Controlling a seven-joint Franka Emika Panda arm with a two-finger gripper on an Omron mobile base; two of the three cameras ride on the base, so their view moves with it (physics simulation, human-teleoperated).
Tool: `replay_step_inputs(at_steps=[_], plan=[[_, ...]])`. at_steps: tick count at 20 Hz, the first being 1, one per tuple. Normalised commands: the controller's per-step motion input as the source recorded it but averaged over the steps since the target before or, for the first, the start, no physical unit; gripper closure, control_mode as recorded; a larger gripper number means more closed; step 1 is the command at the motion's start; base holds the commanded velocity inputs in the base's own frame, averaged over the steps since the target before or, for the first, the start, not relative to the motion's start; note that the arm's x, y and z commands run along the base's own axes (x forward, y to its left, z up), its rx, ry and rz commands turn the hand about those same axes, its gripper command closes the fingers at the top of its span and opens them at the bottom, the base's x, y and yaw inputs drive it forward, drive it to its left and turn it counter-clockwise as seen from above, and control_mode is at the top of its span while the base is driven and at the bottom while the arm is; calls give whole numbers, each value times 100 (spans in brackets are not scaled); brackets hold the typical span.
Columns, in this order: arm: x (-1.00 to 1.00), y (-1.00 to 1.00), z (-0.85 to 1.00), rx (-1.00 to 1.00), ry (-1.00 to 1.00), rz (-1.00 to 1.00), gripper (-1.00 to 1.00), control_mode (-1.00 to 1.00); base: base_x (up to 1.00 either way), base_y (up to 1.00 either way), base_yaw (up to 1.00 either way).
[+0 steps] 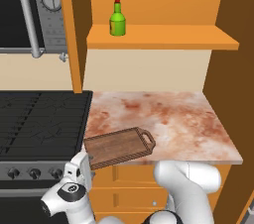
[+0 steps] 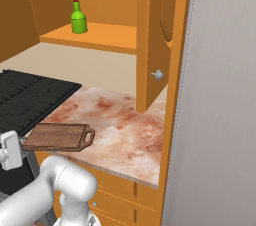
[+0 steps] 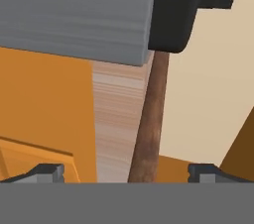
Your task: Move the cutting board and knife to the sink. Then move spray from the cabinet to the counter.
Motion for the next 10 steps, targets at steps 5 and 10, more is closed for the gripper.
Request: replay_step_inputs(at_steps=[5, 10], plan=[[6, 0, -3, -3, 0, 0, -100, -100, 0, 0, 0], [0, 0, 0, 0, 0, 0, 100, -100, 0, 0, 0]])
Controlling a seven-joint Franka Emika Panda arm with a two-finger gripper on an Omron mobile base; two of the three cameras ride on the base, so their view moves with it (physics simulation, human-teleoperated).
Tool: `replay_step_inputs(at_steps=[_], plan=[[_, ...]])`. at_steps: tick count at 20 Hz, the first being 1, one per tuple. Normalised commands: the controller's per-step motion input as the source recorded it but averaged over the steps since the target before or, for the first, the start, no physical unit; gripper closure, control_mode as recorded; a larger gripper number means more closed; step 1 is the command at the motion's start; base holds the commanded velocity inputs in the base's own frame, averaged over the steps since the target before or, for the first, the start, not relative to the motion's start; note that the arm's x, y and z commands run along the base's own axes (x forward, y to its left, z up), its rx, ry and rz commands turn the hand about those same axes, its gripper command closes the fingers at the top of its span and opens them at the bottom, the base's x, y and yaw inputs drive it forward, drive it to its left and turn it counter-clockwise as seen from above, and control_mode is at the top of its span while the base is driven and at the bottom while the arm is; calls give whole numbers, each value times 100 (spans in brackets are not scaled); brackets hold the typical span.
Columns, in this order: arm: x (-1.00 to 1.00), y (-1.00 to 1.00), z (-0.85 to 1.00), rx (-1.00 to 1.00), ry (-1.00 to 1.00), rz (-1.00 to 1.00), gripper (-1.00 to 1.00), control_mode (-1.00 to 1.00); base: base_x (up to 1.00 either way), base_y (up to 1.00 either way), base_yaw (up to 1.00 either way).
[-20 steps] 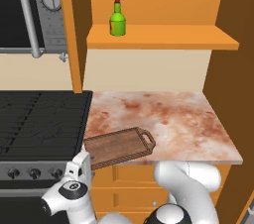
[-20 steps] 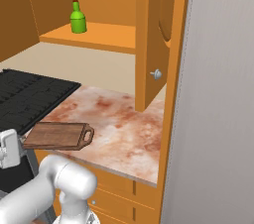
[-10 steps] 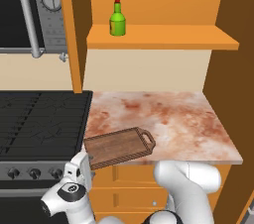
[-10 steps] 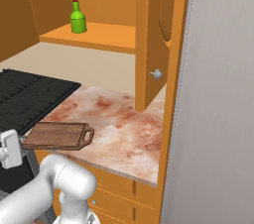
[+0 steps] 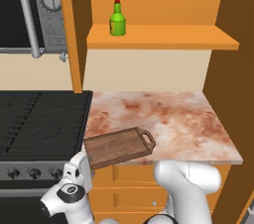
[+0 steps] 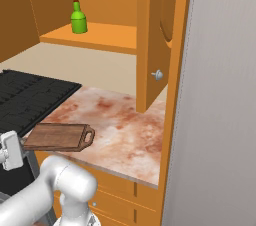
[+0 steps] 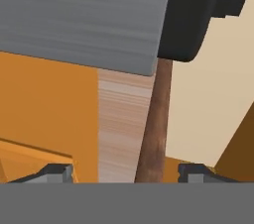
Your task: Move the cutting board and knife to the sink. Then move spray from the cabinet to the counter.
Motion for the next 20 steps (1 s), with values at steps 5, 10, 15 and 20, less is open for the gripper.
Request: replay_step_inputs(at_steps=[5, 10, 15, 20], plan=[[0, 0, 0, 0, 0, 0, 100, -100, 0, 0, 0], [-8, 0, 20, 0, -11, 0, 100, -100, 0, 0, 0], [-28, 7, 92, -1, -39, 0, 100, -100, 0, 0, 0], [-65, 18, 100, -9, -46, 0, 100, -100, 0, 0, 0]])
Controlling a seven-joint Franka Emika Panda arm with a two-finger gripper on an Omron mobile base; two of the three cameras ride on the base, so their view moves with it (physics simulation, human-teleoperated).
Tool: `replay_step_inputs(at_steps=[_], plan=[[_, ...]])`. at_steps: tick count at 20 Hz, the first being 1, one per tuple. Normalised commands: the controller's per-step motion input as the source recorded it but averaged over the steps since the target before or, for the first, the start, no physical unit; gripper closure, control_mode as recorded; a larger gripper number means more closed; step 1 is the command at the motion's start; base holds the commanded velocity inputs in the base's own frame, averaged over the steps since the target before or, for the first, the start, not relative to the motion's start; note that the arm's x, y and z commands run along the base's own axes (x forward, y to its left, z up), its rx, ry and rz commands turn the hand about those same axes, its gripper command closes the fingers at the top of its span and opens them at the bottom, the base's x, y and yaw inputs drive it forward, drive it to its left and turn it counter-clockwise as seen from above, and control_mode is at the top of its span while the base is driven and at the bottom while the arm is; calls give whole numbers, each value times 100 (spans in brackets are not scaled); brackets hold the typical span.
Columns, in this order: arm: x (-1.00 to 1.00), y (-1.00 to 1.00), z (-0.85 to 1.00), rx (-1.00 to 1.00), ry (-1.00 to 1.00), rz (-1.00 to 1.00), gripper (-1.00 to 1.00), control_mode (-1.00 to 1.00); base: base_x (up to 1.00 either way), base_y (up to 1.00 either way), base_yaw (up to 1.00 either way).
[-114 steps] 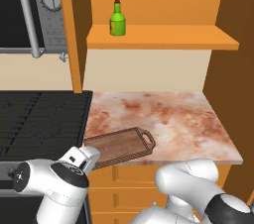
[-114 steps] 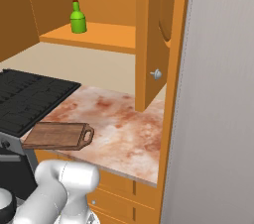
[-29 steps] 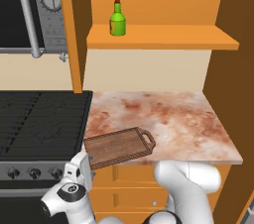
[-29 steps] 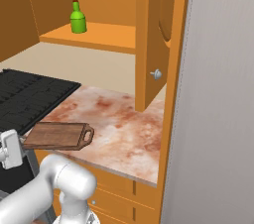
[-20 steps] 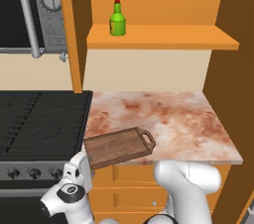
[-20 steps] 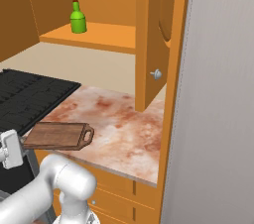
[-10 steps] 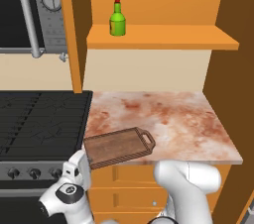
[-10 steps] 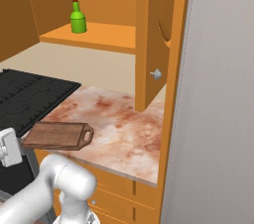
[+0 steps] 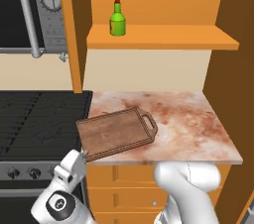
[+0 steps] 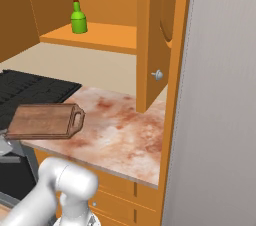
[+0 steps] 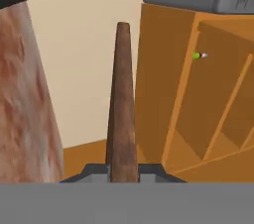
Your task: Move the cutting board and knife to the sink. Then move spray from the cabinet to the counter.
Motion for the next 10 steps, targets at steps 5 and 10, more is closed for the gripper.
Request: replay_step_inputs(at_steps=[5, 10], plan=[[-92, -2, 100, -10, -39, -1, 100, -100, 0, 0, 0], [-40, -43, 99, 0, -10, -2, 100, -100, 0, 0, 0]])
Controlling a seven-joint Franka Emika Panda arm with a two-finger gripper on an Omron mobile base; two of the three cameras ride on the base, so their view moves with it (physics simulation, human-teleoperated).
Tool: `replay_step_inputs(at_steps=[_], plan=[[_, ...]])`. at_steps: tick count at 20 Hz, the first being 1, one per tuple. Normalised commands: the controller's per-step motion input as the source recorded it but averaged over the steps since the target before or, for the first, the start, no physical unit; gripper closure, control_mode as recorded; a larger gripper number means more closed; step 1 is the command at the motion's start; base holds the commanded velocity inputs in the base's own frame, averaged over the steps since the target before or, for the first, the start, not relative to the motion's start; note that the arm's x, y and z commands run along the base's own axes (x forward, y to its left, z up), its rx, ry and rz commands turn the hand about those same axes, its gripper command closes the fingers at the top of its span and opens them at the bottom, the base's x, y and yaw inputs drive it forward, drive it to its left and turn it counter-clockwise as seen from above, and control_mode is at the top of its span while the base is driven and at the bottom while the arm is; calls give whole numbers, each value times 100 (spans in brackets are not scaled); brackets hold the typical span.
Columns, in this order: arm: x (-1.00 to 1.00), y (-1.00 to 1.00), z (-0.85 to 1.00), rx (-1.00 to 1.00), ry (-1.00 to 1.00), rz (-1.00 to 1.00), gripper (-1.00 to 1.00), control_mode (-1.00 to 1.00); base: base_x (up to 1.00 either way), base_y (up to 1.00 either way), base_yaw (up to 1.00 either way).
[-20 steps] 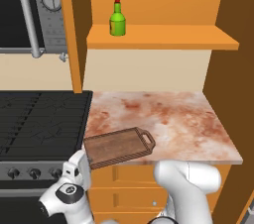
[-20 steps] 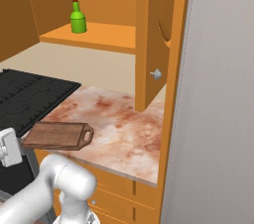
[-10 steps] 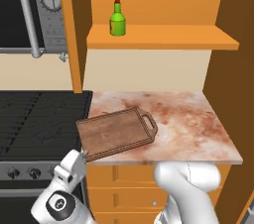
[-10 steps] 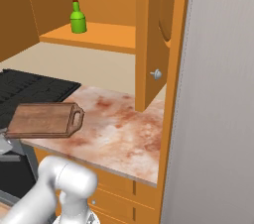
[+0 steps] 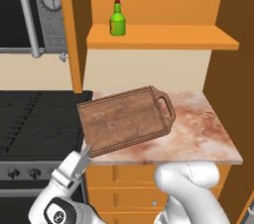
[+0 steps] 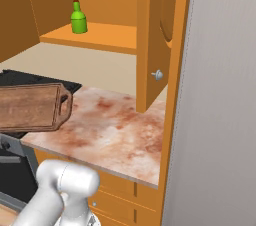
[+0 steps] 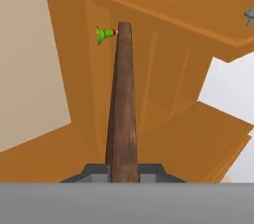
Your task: Move the cutting board and knife to the sink. Then move spray from the cabinet to the counter.
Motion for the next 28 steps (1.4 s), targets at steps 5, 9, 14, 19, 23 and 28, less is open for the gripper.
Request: replay_step_inputs(at_steps=[5, 9, 14, 19, 23, 28], plan=[[0, -68, 60, 4, 8, 0, 100, -100, 0, 0, 0], [3, -29, 8, 2, 3, 2, 100, -100, 0, 0, 0], [0, -1, 0, 0, 0, 0, 100, -100, 0, 0, 0], [-34, 0, 0, 0, 0, 2, 100, -100, 0, 0, 0], [-100, 12, -10, -1, 0, 8, 100, -100, 0, 0, 0], [-98, 52, -11, -7, 0, 28, 100, -100, 0, 0, 0]])
